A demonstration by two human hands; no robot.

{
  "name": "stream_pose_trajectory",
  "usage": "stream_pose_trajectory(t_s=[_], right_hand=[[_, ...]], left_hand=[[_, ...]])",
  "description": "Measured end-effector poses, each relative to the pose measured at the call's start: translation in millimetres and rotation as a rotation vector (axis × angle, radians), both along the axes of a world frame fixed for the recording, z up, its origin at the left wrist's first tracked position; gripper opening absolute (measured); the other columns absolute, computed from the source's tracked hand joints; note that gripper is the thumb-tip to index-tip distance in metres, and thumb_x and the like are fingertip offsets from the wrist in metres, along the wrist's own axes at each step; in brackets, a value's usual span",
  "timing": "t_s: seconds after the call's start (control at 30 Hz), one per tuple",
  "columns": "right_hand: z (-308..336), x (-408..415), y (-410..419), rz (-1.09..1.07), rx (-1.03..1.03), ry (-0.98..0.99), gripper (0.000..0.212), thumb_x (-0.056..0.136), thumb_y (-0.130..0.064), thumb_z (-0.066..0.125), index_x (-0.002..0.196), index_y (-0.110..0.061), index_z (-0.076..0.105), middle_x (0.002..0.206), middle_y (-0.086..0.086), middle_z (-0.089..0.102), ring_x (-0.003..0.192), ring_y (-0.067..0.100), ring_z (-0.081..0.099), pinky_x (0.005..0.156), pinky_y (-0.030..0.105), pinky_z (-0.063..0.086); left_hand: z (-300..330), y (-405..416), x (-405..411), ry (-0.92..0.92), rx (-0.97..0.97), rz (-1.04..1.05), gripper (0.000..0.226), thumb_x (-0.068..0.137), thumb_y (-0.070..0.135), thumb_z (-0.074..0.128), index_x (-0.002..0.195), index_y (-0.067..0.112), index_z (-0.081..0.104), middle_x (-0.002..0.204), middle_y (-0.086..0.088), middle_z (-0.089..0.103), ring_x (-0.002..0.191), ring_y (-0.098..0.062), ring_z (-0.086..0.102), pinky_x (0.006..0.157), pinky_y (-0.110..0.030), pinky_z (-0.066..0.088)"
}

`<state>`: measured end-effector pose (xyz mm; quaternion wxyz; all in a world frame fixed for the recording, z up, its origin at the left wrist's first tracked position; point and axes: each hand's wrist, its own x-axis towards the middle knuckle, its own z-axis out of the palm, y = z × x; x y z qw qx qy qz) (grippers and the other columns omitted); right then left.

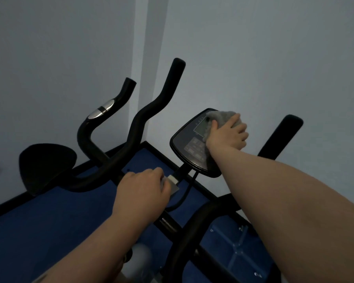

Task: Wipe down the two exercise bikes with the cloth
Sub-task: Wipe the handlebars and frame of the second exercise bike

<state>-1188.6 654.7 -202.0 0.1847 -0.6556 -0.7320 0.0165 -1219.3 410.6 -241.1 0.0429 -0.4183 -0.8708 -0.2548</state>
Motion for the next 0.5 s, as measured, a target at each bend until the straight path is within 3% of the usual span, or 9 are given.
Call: stream_pose_trajectory(t_s=[0.13, 0.3, 0.4, 0.5], right_hand=[[8, 2, 17, 0.421, 0.184, -0.331, 0.063, 0.097, -0.059, 0.019, 0.152, -0.027, 0.016, 0.155, 0.013, 0.024, 0.139, 0.037, 0.022, 0.116, 0.052, 0.009], [1, -21, -12, 0.928, 0.178, -0.599, 0.061, 0.097, -0.061, 0.018, 0.152, -0.032, 0.021, 0.163, 0.004, 0.005, 0.148, 0.03, -0.006, 0.119, 0.051, -0.005], [-14, -7, -39, 1.048, 0.113, -0.703, 0.067, 0.098, -0.06, 0.022, 0.154, -0.033, -0.001, 0.162, 0.006, -0.01, 0.147, 0.029, -0.015, 0.119, 0.05, -0.007], [-5, 22, -45, 1.023, 0.045, -0.864, 0.079, 0.097, -0.062, 0.025, 0.15, -0.026, -0.022, 0.159, 0.008, -0.025, 0.146, 0.028, -0.021, 0.119, 0.048, -0.006]], left_hand=[[0, 1, 0, -0.01, 0.003, 0.008, 0.027, 0.1, 0.04, 0.036, 0.103, 0.027, 0.059, 0.092, 0.011, 0.064, 0.072, -0.01, 0.046, 0.069, -0.024, 0.025], [1, 0, -4, -0.037, 0.05, -0.022, 0.028, 0.099, 0.038, 0.038, 0.105, 0.026, 0.062, 0.09, 0.009, 0.066, 0.076, -0.012, 0.058, 0.066, -0.026, 0.028], [1, -1, -4, -0.017, 0.046, -0.015, 0.028, 0.098, 0.039, 0.039, 0.103, 0.026, 0.063, 0.084, 0.008, 0.066, 0.073, -0.013, 0.059, 0.061, -0.027, 0.027], [1, -2, -4, -0.014, 0.042, -0.011, 0.029, 0.098, 0.04, 0.039, 0.105, 0.026, 0.063, 0.084, 0.007, 0.066, 0.073, -0.014, 0.059, 0.059, -0.028, 0.025]])
